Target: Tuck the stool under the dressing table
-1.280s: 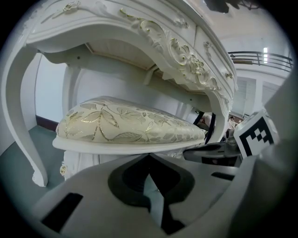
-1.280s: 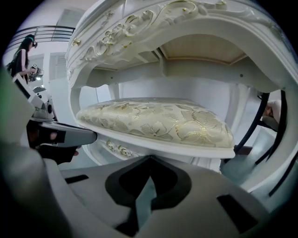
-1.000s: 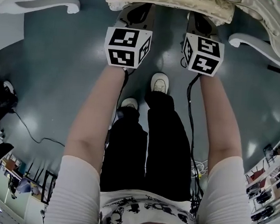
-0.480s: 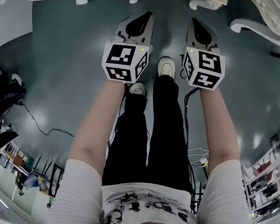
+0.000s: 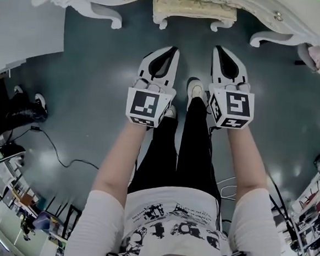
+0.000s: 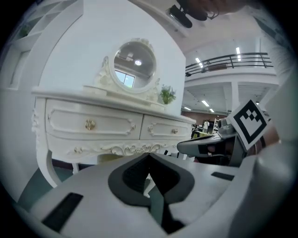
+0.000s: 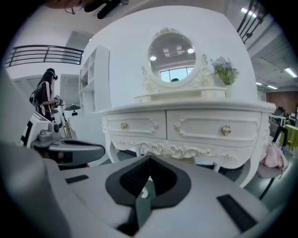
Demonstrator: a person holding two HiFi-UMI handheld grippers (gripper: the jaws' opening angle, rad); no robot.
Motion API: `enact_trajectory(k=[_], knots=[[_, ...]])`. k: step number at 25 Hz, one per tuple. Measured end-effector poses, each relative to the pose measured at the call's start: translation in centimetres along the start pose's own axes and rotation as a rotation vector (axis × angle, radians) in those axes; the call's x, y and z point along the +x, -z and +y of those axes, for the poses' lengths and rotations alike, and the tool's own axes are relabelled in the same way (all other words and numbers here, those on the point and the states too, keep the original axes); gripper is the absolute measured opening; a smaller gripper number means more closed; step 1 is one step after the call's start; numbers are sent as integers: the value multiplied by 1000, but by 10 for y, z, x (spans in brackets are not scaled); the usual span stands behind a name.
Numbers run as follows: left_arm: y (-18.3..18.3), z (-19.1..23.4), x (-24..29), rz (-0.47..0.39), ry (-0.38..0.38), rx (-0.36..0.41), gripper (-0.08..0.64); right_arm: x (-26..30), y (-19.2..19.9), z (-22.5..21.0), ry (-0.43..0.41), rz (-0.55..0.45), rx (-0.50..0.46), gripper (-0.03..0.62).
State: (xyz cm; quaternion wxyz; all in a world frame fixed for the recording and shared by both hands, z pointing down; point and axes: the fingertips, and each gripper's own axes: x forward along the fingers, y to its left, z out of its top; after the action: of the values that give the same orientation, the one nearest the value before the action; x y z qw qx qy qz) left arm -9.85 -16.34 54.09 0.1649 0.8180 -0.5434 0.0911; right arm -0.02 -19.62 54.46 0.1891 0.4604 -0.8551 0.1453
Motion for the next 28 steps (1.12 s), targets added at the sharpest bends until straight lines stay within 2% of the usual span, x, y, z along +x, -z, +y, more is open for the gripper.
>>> enact_trajectory(k=[5,11,16,23,28], knots=[[-101,-14,-65,-109,0,49,17,-76,-92,18,-8,-123,-7,15],[-195,-33,-155,-181,-26,60,17,-167,-166,58,-19,-191,-26,15],[-272,-53,-207,-272,-13,82,17,-225,-230,79,-3,-269,-21,15],[-356,-73,-252,-385,-3,157,17,-276,-301,92,8,-372,-106,15],[-395,-76,-266,-433,12,138,17,-294,-335,93,13,-409,-124,15]])
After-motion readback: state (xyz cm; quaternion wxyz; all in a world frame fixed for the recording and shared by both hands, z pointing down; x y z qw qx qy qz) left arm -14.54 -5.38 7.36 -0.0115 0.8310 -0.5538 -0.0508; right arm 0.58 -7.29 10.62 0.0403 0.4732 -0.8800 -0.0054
